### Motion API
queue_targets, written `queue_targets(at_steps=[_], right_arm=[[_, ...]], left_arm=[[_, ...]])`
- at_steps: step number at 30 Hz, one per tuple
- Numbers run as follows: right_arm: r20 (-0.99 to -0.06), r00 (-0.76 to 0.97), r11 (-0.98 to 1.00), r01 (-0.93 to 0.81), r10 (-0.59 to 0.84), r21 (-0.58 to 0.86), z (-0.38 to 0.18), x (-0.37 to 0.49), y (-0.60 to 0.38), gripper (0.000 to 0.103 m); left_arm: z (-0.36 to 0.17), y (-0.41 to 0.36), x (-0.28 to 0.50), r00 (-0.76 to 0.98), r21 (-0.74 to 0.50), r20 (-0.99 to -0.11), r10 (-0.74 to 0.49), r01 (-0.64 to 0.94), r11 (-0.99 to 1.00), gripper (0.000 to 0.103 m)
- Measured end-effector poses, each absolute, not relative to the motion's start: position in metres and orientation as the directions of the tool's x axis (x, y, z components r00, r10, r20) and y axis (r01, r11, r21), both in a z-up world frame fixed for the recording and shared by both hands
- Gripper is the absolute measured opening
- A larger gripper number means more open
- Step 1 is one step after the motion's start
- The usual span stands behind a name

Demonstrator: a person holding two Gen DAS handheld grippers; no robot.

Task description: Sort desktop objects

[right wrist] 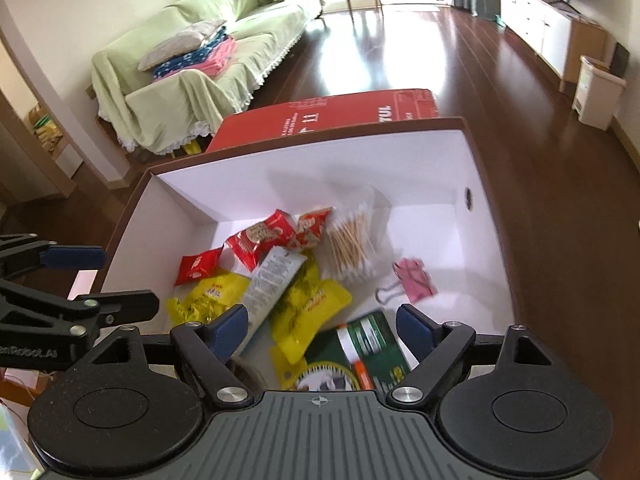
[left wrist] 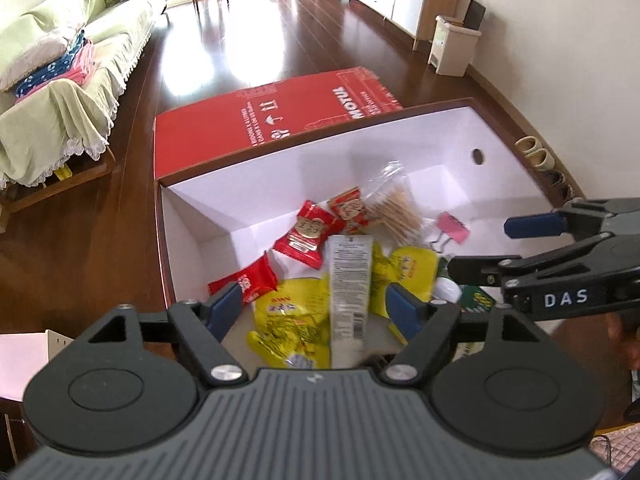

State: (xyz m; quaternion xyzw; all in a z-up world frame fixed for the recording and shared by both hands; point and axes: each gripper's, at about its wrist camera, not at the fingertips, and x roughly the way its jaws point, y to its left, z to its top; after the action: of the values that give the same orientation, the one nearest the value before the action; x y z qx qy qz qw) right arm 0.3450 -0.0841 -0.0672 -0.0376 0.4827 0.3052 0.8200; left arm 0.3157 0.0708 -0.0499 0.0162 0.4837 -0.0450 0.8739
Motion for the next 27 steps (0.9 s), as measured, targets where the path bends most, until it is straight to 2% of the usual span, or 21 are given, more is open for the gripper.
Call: queue_targets(at_steps=[9,27], right_arm=[[-0.821,0.374,0.844,-0.489,0.432,0.221,-0.045,0.307,-0.103,0.084],[-0.805,0.413,0.864,-0.449,0.427,0.227,-0.019,0.247,-0.136,0.084]], left_arm=[[-0.028,0.058,0.279,0.546,0.004,-0.837,-0.042,0.083,0.997,0.085],[-0.005,0.033,0.209,0.573,0.043,-0.819,-0.033,0.118,0.992,0.086]])
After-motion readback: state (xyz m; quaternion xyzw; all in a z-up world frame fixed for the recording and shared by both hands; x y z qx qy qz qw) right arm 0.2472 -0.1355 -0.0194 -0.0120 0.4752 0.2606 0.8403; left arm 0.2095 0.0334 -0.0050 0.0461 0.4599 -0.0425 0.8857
